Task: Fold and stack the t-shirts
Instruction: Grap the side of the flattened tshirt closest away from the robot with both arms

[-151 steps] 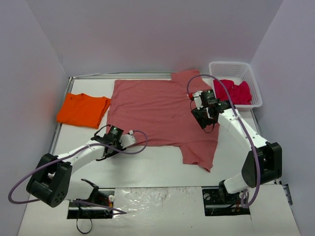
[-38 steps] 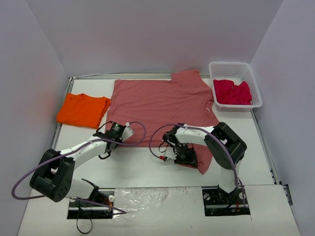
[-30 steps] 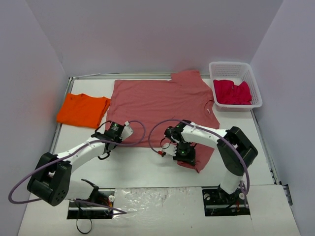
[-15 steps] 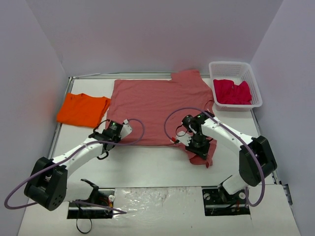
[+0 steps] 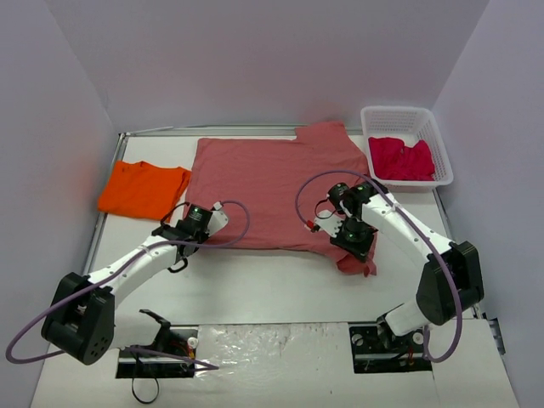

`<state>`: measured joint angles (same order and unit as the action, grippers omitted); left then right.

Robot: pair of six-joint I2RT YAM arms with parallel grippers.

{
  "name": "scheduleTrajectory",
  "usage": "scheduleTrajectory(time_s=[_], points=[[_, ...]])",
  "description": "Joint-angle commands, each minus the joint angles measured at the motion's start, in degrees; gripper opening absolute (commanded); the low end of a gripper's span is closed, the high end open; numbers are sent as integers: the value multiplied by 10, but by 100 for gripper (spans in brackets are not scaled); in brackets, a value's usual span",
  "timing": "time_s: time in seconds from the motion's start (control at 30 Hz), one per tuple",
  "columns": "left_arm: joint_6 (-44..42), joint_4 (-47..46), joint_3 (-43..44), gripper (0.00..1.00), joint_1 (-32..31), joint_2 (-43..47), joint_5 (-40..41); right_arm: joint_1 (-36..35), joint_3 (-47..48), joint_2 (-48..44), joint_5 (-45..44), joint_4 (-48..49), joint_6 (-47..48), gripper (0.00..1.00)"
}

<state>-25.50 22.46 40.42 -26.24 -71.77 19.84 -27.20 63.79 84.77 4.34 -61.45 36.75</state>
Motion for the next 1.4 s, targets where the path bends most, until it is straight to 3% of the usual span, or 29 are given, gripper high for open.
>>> scheduleTrajectory(time_s=[0.0,0.7,0.97,1.37], points=[[-7,20,32,2,4,14,16,17,35,14,-34,-56,17,0],[-3,16,66,2,7,-16,10,56,272,194,-93,-48,21,0],[-2,-21,68,2,18,-23,43,58,328,253,-111,-32,8,0],[19,-35,136,2,61,-102,43,67,414,313,-132,-20,-8,0]])
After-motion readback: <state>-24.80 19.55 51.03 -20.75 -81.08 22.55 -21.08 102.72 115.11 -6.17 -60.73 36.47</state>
